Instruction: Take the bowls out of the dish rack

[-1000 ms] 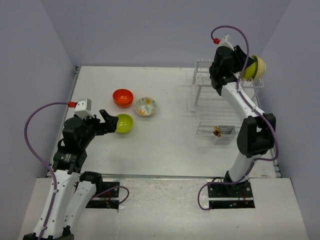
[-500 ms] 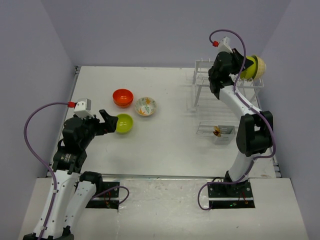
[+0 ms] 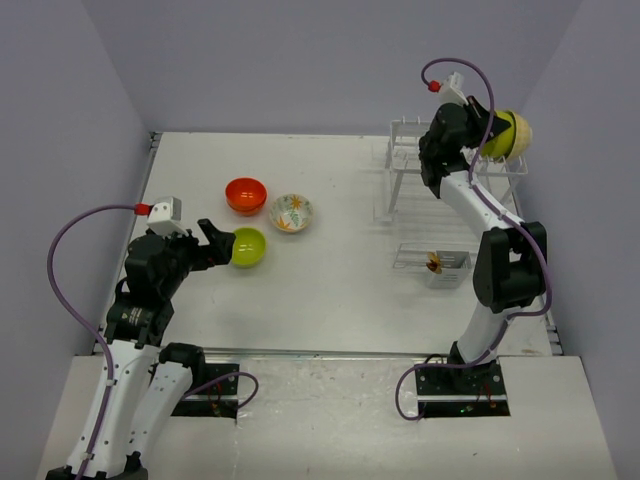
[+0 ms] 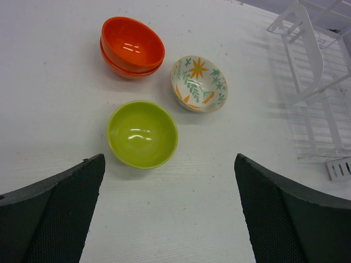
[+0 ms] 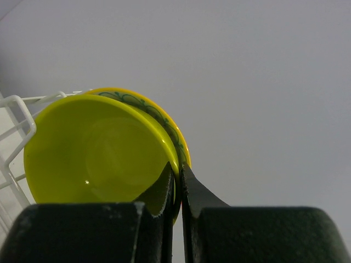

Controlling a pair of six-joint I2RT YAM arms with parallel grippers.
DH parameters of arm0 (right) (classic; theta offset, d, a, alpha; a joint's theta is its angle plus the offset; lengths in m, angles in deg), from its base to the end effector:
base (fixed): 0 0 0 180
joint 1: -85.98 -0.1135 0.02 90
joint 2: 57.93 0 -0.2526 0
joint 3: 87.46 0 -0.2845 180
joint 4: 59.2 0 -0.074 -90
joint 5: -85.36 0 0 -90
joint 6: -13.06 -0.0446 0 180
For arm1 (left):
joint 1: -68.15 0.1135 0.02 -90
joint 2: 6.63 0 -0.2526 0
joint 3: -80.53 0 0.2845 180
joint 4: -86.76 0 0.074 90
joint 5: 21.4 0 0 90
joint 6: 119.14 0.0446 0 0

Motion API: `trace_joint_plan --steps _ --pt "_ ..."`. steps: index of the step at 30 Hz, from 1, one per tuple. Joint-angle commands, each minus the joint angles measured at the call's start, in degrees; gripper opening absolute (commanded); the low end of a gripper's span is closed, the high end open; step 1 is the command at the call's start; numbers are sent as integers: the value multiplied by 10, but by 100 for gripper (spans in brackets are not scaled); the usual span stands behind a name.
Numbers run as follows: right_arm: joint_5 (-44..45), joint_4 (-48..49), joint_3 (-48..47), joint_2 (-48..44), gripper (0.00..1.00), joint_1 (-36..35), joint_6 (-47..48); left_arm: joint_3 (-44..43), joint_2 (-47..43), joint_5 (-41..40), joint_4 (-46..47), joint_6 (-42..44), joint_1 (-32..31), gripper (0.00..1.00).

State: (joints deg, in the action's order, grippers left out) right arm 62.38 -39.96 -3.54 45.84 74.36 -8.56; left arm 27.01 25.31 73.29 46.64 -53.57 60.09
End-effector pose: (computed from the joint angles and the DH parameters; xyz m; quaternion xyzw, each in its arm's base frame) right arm 0.4506 0.0507 0.3391 -0.0113 0.6788 -0.6142 0.4023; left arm 0.1802 -0.0292 0.3141 -0.0918 0.8062 -0.1951 0.5509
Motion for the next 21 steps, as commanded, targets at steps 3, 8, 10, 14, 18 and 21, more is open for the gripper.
trace_joint_plan --steps 3,8,10,14,18,21 --pt "10 60 -9 -37 0 -6 25 -7 -4 -5 7 7 -5 100" --pt "7 63 -18 -42 0 -10 30 -7 -4 -5 7 7 -5 100" --pt "9 65 -24 -43 0 -13 39 -7 -3 -6 8 7 -5 100" --pt "11 79 -34 -48 0 -22 55 -7 -4 -8 6 6 -5 100" --pt "12 74 -39 -58 0 -32 60 -8 -7 -9 6 6 -5 100" --pt "14 71 -41 -66 0 -42 60 -8 -7 -9 6 6 -5 100"
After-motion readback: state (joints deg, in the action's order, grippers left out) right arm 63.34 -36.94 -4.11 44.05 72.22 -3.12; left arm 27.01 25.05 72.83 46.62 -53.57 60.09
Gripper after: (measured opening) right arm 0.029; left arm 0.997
